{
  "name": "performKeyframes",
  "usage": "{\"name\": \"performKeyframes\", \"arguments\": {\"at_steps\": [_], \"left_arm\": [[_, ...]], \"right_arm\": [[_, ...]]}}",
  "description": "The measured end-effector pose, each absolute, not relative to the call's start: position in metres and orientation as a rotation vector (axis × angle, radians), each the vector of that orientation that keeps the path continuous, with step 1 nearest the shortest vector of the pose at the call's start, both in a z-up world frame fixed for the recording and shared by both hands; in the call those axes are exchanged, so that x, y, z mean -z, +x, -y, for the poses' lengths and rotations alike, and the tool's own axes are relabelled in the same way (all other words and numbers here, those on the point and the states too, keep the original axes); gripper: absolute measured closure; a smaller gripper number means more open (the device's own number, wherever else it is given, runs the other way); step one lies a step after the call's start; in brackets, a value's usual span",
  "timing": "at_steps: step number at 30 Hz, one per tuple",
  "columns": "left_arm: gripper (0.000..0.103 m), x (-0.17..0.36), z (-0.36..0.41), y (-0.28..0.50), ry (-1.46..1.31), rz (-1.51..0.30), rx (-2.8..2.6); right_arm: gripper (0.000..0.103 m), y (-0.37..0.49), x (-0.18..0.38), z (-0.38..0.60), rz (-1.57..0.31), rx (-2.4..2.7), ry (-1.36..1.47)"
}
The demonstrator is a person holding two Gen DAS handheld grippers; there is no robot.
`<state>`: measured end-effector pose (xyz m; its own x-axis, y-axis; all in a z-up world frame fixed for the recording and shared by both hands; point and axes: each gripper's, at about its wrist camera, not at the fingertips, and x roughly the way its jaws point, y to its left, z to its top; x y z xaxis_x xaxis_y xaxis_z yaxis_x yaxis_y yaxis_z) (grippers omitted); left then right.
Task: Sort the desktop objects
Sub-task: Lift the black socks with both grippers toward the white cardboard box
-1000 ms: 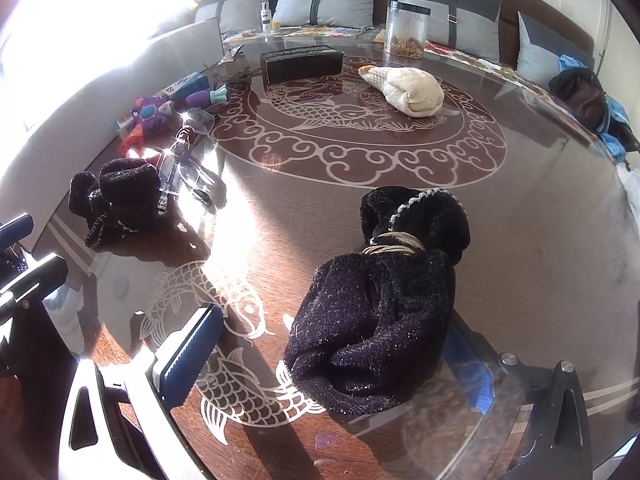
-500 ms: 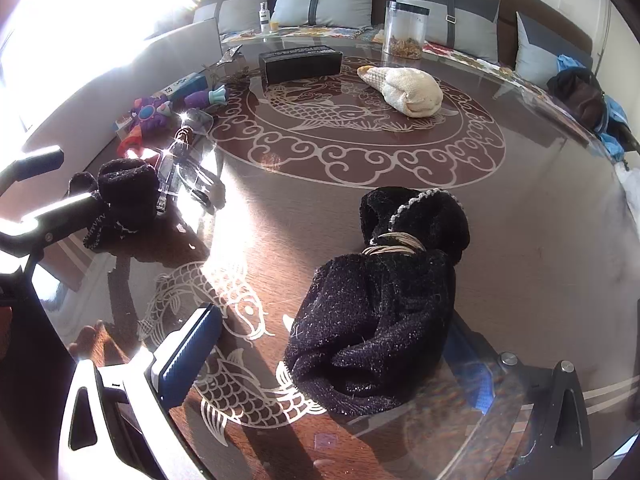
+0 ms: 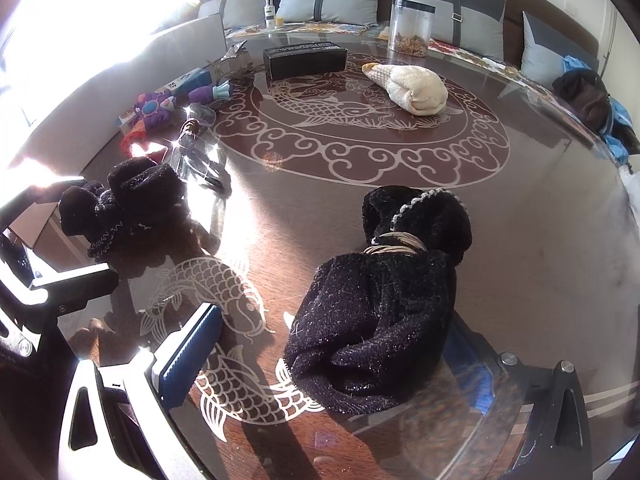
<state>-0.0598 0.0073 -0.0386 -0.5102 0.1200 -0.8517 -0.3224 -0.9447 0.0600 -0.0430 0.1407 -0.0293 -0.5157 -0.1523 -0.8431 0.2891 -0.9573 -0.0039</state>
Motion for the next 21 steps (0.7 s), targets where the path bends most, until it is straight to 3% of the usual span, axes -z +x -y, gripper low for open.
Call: {"name": "performKeyframes", "arguments": {"at_steps": [4, 8, 9, 10, 12, 14, 17, 19, 21], "left_arm": [[0.0, 0.054, -0.012, -0.077, -1.477, -0.362, -2.506], [0.001, 0.056, -0.018, -0.079, -1.483, -0.365, -2.503], [0.016, 0.054, -0.017, -0.078, -1.472, -0.324, -2.503], [0.039, 0.051, -0.015, -0.076, -1.462, -0.274, -2.498], [0.06, 0.048, -0.013, -0.072, -1.476, -0.215, -2.511], [0.061, 0.043, -0.007, -0.064, -1.451, -0.146, -2.528], [0.061, 0.038, -0.001, -0.053, -1.422, -0.026, -2.507], [0.061, 0.031, 0.002, -0.046, -1.396, 0.013, -2.5], [0.061, 0.018, 0.009, -0.038, -1.35, 0.06, -2.507]], "right_arm": [[0.0, -0.045, 0.027, -0.144, -0.198, 2.484, 1.41], [0.0, -0.045, 0.014, -0.183, 0.109, 2.453, 1.413], [0.0, -0.045, 0.01, -0.195, 0.178, 2.457, 1.411], [0.0, -0.044, 0.006, -0.204, 0.228, 2.464, 1.408], [0.0, -0.043, 0.003, -0.215, 0.315, 2.459, 1.408], [0.0, -0.042, 0.002, -0.212, 0.345, 2.43, 1.395], [0.002, -0.046, 0.005, -0.186, 0.18, 2.449, 1.393], [0.018, -0.05, 0.011, -0.168, 0.047, 2.47, 1.41], [0.064, -0.049, 0.013, -0.155, -0.112, 2.525, 1.425]]}}
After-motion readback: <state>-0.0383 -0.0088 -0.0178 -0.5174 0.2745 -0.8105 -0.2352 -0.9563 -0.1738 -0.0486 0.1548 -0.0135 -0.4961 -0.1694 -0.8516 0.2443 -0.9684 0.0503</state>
